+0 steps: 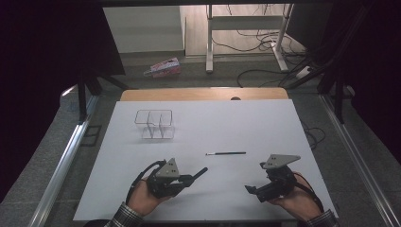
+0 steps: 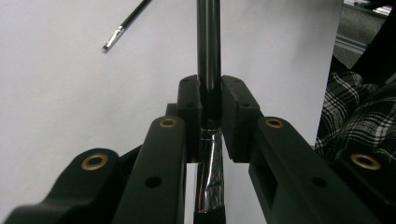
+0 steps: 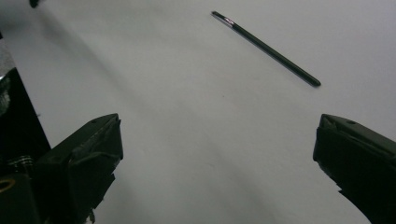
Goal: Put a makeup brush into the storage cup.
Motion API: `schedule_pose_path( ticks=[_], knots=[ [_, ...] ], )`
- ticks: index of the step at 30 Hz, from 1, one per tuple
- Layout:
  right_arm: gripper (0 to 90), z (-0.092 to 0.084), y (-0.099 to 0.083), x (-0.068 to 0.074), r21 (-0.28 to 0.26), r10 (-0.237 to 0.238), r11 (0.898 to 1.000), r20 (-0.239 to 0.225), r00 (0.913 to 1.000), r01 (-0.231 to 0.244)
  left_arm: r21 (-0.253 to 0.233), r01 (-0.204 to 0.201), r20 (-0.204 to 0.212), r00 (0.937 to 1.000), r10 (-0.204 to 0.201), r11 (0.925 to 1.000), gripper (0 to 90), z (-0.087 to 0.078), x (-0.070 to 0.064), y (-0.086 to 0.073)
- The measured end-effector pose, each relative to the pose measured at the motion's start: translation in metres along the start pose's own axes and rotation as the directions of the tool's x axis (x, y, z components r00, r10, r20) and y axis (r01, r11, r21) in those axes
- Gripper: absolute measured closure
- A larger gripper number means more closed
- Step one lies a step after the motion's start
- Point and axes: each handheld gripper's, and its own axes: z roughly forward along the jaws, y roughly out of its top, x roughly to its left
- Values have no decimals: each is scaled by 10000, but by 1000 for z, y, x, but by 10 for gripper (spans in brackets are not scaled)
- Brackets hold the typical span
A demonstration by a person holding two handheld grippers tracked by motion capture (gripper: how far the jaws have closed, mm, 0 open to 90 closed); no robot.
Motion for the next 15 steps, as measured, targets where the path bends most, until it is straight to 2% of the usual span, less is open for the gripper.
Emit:
schedule_pose_path(
  ticks=[2, 7, 8, 12, 13, 15],
  knots=[
    [35, 0, 1, 1, 14, -36, 10000, -53, 10000, 36, 111, -73, 32, 10000, 73, 9999, 795, 2, -1, 1],
    [77, 4, 11, 7, 208, -605, 9979, -206, 9980, 610, 464, -339, 148, 9993, 333, 9983, 795, 6, -2, 5],
    [77, 4, 11, 7, 208, -605, 9979, -206, 9980, 610, 577, -458, 149, 9989, 451, 9973, 795, 6, -2, 6],
    [105, 9, 19, 14, 256, -1118, 9933, -409, 9929, 1129, 696, -568, 294, 9981, 549, 9960, 795, 7, -3, 9],
    [119, 10, 21, 15, 243, -1190, 9924, -507, 9916, 1203, 870, -753, 394, 9966, 721, 9934, 796, 8, -3, 11],
    [144, 12, 25, 18, 319, -1323, 9904, -611, 9893, 1345, 962, -842, 502, 9956, 796, 9918, 796, 9, -3, 12]
  ],
)
